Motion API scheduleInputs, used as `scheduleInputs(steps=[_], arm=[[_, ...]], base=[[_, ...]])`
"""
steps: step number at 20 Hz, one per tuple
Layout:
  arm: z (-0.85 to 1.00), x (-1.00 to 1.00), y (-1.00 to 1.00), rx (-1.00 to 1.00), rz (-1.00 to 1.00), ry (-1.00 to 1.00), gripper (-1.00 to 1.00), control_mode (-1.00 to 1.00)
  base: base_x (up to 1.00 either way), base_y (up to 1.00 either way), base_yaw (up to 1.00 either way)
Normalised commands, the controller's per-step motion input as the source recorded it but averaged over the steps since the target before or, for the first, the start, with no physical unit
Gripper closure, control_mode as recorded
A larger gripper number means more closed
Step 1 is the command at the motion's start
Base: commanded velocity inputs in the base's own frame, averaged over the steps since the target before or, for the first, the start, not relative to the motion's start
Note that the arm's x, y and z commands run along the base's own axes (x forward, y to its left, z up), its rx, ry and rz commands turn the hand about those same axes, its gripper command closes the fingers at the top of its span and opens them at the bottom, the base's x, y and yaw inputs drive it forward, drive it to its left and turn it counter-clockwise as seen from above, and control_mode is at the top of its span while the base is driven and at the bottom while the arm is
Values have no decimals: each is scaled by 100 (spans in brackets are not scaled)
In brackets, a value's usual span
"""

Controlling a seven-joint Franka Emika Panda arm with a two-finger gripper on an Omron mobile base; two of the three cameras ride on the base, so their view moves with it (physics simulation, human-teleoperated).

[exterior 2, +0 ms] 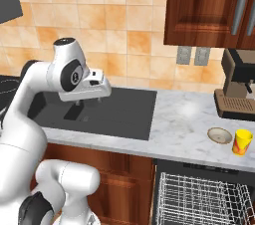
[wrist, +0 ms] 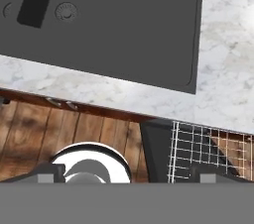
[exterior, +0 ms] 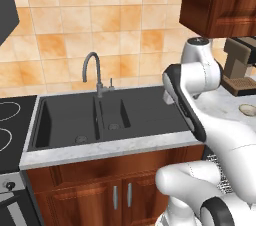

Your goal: Pick up the cup and bowl from the counter, place them in the dishwasher, and close the dishwasher door.

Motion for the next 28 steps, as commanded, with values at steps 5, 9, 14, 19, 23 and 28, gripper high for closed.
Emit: scheduleInputs(steps=[5,9,14,19,23,28], arm=[[-11,-1,-32,-4,3,0,-100,-100],[-11,0,-37,-2,1,0,-100,-100],[-10,0,-43,0,0,0,-100,-100],[-12,0,-48,0,0,0,-100,-100],[-8,0,-46,0,0,0,-100,-100],[-9,0,-45,0,0,0,-100,-100]], base=[[0,0,0],[0,0,0],[0,0,0],[0,0,0],[0,0,0],[0,0,0]])
